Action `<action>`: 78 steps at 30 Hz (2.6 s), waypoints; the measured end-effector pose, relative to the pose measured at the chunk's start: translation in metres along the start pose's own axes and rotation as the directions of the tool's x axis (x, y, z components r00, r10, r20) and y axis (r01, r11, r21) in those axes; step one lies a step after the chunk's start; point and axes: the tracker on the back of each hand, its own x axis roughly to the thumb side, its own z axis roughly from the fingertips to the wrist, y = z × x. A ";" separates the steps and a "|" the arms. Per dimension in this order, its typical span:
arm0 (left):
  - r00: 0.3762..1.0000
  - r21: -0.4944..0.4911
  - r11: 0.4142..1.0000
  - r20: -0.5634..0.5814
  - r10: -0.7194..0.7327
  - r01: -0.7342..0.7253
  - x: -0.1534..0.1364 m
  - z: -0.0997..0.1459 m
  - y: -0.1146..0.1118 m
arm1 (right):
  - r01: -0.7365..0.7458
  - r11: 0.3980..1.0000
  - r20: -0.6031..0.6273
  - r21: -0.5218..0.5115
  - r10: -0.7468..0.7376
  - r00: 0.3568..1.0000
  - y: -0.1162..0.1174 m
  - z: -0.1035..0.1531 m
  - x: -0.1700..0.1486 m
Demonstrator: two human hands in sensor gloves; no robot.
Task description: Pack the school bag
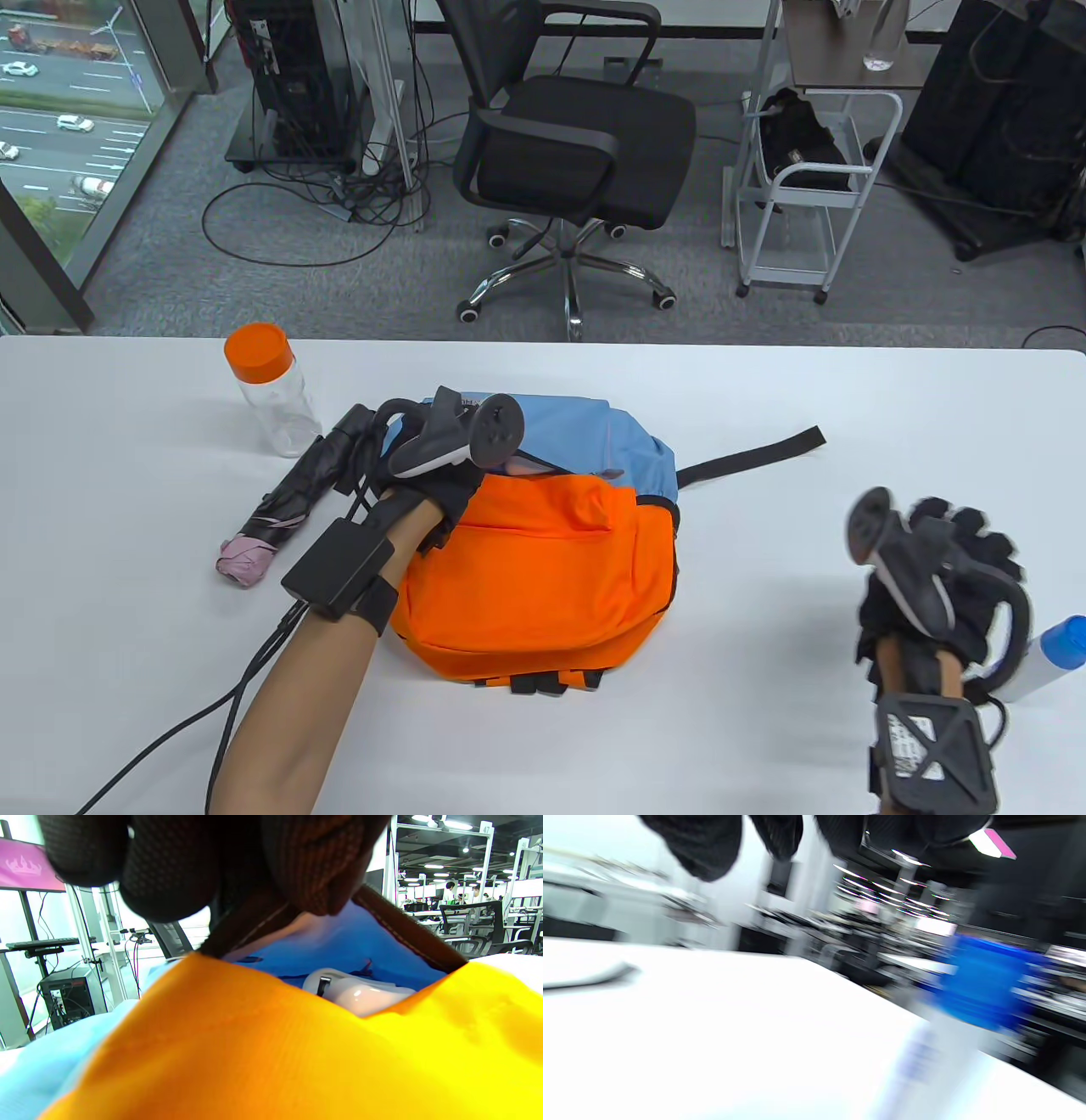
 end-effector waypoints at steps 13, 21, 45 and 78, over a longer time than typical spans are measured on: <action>1.000 -0.034 0.999 -0.023 0.006 -0.007 0.001 -0.002 -0.002 | 0.091 0.988 0.274 -0.128 -0.053 0.960 -0.026 0.021 0.024; 1.000 -0.021 1.000 -0.026 0.014 -0.014 0.002 -0.003 0.001 | 0.605 0.776 0.758 0.181 -0.501 0.417 -0.097 0.137 0.164; 0.998 0.084 0.996 0.058 -0.001 -0.004 -0.007 0.019 0.007 | 0.168 0.985 0.688 -0.040 -0.094 0.719 -0.037 0.123 0.337; 0.989 -0.238 0.963 -0.047 -0.138 0.124 0.143 -0.044 -0.051 | 0.388 0.624 0.323 0.678 -0.728 0.605 0.062 0.116 0.200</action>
